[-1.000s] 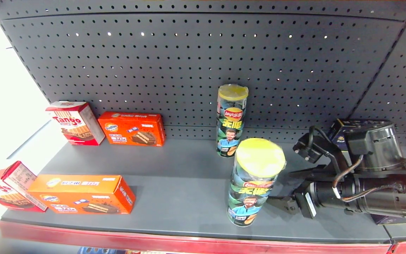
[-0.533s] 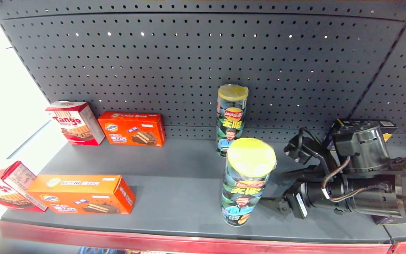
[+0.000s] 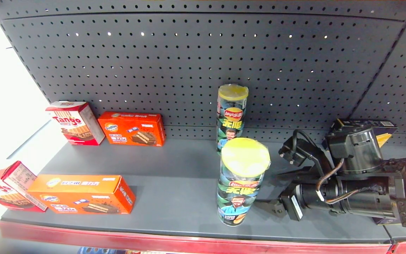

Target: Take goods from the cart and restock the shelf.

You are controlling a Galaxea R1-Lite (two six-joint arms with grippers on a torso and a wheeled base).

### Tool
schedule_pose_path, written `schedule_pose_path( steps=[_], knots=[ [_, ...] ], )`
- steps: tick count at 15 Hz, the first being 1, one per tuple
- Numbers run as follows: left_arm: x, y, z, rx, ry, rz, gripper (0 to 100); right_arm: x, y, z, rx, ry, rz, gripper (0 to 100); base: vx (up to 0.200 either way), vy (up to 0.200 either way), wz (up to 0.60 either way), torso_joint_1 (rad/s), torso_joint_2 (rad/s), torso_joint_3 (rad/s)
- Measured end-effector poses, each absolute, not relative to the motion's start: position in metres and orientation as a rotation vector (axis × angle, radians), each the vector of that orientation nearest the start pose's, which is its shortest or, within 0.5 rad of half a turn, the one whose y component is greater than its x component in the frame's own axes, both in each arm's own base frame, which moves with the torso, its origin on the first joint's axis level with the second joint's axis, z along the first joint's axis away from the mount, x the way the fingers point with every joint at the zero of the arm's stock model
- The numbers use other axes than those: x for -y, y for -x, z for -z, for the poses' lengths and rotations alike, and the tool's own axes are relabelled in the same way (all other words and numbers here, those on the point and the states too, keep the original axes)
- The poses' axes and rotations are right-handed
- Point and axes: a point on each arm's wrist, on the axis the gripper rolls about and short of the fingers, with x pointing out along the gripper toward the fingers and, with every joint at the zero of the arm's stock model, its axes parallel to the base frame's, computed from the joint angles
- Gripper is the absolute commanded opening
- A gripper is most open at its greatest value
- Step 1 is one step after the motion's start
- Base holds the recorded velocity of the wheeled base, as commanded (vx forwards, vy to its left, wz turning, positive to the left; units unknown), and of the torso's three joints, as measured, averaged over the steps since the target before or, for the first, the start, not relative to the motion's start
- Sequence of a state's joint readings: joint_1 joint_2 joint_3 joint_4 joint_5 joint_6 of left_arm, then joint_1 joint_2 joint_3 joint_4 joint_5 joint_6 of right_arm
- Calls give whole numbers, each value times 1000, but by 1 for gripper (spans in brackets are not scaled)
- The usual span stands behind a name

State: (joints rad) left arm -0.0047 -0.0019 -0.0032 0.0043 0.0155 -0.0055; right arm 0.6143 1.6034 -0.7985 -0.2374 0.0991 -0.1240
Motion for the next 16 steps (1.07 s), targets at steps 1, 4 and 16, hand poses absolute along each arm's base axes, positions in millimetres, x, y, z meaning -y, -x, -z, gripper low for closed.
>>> schedule_pose_path(
  steps=[1, 4, 16],
  knots=[
    [0, 23, -76, 1, 6, -11, 100, -159, -220, -171, -517, 263, -729, 100, 0, 0, 0, 0, 0, 0],
    [0, 23, -76, 0, 5, -10, 100, -156, -220, -172, -515, 261, -721, 100, 0, 0, 0, 0, 0, 0],
    [0, 23, -76, 0, 5, -11, 100, -156, -225, -175, -505, 253, -709, 100, 0, 0, 0, 0, 0, 0]
  ],
)
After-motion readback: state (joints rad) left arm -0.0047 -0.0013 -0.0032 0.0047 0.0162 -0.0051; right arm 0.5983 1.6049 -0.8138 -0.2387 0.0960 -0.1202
